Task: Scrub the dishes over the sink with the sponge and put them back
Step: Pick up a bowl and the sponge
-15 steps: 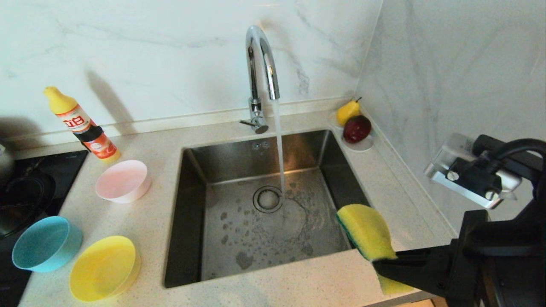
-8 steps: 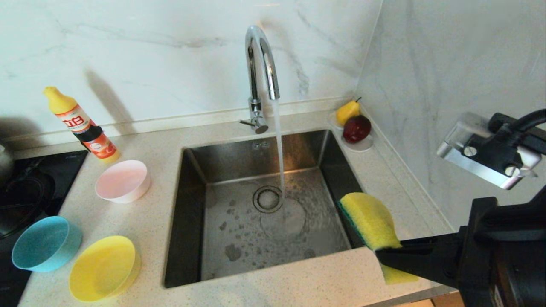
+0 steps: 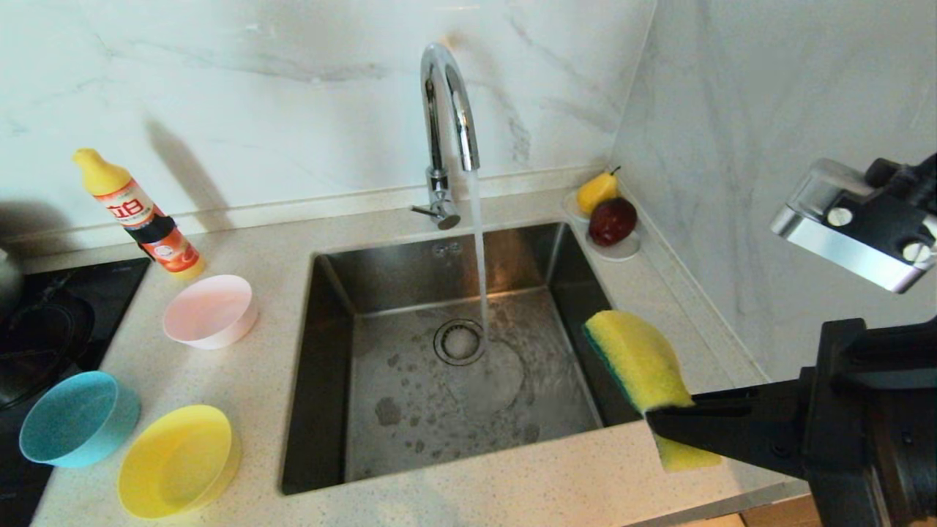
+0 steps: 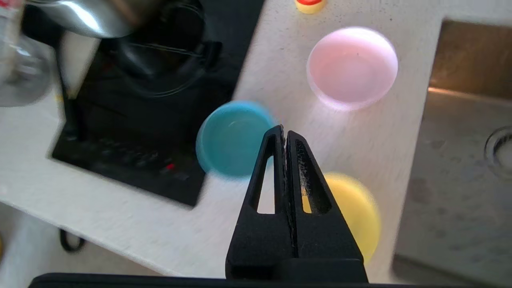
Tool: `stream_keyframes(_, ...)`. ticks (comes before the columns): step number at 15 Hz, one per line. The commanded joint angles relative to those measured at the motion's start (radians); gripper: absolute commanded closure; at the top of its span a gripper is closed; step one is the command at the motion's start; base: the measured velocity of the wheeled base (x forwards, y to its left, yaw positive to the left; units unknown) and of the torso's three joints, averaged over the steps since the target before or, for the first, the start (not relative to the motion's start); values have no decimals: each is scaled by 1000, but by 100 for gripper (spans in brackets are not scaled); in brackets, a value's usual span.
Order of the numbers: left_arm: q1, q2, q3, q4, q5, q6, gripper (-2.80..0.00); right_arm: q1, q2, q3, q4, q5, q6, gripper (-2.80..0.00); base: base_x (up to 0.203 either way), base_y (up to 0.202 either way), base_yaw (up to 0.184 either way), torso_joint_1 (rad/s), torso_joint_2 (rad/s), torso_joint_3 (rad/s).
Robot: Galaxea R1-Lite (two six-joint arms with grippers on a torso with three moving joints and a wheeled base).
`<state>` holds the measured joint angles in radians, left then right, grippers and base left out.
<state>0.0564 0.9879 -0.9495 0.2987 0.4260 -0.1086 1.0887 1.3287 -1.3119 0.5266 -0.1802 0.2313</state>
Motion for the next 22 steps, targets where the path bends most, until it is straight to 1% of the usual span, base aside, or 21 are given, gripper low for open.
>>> stream_keyframes(1,103,279,-138,11,-68,-27,0,0,3,-1,1,-1,2,0,0,0,0,0,0,0)
stream_keyframes(3,251,382,-202,27,-168,-50,0,-1,6,2,1,-1,2,0,0,0,0,0,0,0)
stream_keyframes(4,329,416,-220,33,-231,-64,0,-1,7,3,1,-1,2,0,0,0,0,0,0,0)
stream_keyframes(6,469,459,-241,54,-417,-97,0,-3,12,7,1,-1,2,0,0,0,0,0,0,0)
stream_keyframes(8,598,479,-253,95,-570,-114,0,-4,13,11,1,-1,2,0,0,0,0,0,0,0)
stream_keyframes(9,643,484,-251,108,-618,-123,0,-4,15,11,1,-1,2,0,0,0,0,0,0,0)
stream_keyframes(10,683,487,-246,118,-648,-133,0,-4,15,11,1,-1,2,0,0,0,0,0,0,0)
stream_keyframes(12,738,490,-210,157,-712,-149,0,-6,15,12,1,-1,2,0,0,0,0,0,0,0)
stream_keyframes(13,757,502,-191,160,-737,-153,-280,-6,17,12,3,-1,2,0,0,0,0,0,0,0)
stream_keyframes(14,773,518,-179,161,-751,-176,-280,-6,16,11,3,-1,3,0,0,0,0,0,0,0)
stream_keyframes(15,777,531,-170,160,-751,-218,-280,-6,10,11,6,-4,3,0,0,0,0,0,0,0)
stream_keyframes(16,780,540,-156,157,-749,-242,-280,-6,7,13,6,-4,3,0,0,0,0,0,0,0)
stream_keyframes(18,785,558,-132,150,-748,-251,-280,-11,6,19,7,-5,5,0,0,0,0,0,0,0)
stream_keyframes(22,832,625,-115,148,-748,-258,-280,-18,3,37,6,-5,5,0,0,0,0,0,0,0)
